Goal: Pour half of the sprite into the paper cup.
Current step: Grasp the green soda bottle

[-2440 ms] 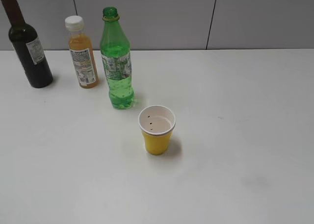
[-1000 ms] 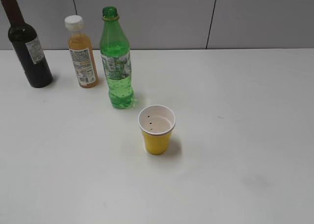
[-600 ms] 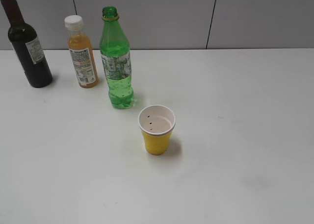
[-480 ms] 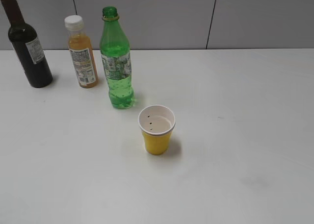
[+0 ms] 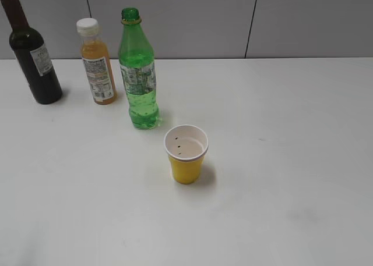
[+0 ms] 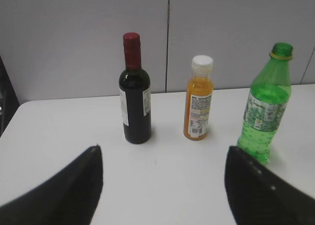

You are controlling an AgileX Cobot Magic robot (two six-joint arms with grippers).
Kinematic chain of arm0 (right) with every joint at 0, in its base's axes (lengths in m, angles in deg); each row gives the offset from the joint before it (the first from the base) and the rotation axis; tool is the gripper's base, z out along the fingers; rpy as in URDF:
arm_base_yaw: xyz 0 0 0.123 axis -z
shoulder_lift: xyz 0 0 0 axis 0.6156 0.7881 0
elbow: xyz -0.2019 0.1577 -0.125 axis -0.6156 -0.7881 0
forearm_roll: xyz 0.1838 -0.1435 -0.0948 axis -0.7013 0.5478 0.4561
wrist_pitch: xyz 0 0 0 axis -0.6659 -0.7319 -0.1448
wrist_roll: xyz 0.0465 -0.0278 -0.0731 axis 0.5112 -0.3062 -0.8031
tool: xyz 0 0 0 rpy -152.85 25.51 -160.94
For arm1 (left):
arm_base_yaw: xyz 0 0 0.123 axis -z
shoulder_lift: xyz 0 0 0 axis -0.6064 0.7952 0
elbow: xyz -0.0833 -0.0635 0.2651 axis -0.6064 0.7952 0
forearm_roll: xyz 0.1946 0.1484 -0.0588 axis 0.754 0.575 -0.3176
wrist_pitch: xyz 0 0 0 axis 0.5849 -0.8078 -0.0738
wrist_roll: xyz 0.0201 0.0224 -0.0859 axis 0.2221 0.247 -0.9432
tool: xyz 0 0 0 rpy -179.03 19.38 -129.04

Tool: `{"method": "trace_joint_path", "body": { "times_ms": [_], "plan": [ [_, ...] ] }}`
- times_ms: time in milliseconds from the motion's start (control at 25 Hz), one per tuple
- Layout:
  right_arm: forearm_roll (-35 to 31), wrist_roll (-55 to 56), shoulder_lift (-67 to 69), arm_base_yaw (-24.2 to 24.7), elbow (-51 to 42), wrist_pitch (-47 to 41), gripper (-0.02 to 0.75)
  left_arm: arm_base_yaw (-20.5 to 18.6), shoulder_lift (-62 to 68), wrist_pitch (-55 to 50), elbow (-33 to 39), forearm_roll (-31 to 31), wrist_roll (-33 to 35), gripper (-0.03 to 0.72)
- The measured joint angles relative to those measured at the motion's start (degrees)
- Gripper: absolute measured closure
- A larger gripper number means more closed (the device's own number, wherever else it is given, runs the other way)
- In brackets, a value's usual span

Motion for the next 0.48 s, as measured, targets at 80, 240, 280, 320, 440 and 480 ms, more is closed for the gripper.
{"method": "trace_joint_path", "body": {
  "times_ms": [80, 240, 280, 320, 440, 480],
  "plan": [
    [0.0, 0.0, 0.0, 0.0, 0.0, 0.0, 0.146, 0.0, 1.3, 3.3, 1.2, -2.2, 1.8, 0.101],
    [0.0, 0.0, 0.0, 0.0, 0.0, 0.0, 0.146, 0.1, 4.0, 6.9, 2.4, -4.7, 3.8, 0.101],
    [0.0, 0.0, 0.0, 0.0, 0.0, 0.0, 0.146, 0.6, 4.8, 7.5, 2.4, -4.8, 4.0, 0.101],
    [0.0, 0.0, 0.0, 0.0, 0.0, 0.0, 0.147, 1.3, 5.4, 8.4, 2.4, -4.8, 4.2, 0.101],
    [0.0, 0.0, 0.0, 0.0, 0.0, 0.0, 0.147, 5.0, 8.3, 12.2, 2.4, -4.6, 4.3, 0.101],
    [0.0, 0.0, 0.0, 0.0, 0.0, 0.0, 0.147, 6.7, 9.3, 14.3, 2.6, -4.2, 4.3, 0.101]
  ]
}}
